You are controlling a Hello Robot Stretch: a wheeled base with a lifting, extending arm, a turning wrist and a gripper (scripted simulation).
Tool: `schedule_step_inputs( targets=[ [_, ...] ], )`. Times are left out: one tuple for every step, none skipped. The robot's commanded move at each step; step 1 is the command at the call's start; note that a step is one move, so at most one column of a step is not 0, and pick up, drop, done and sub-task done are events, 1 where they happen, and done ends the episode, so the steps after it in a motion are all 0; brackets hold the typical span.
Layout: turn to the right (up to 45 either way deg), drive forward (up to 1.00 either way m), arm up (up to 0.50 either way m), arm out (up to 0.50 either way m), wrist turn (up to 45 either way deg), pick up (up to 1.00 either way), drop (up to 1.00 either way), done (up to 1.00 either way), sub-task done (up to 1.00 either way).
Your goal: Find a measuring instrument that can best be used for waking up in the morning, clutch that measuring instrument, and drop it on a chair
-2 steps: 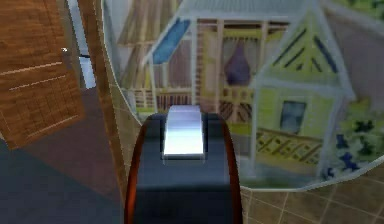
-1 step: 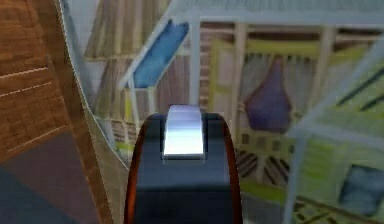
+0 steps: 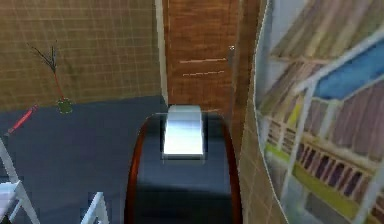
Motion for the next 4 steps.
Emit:
schedule_step_inputs(
  targets=[
    [-9.0,0.00,0.00,0.00,0.0,0.00,0.00,0.00,0.00],
    [0.0,0.30,0.00,0.00,0.0,0.00,0.00,0.00,0.00],
    [6.0,0.00,0.00,0.00,0.0,0.00,0.00,0.00,0.00],
    [0.0,0.70,0.00,0.00,0.0,0.00,0.00,0.00,0.00]
  ],
)
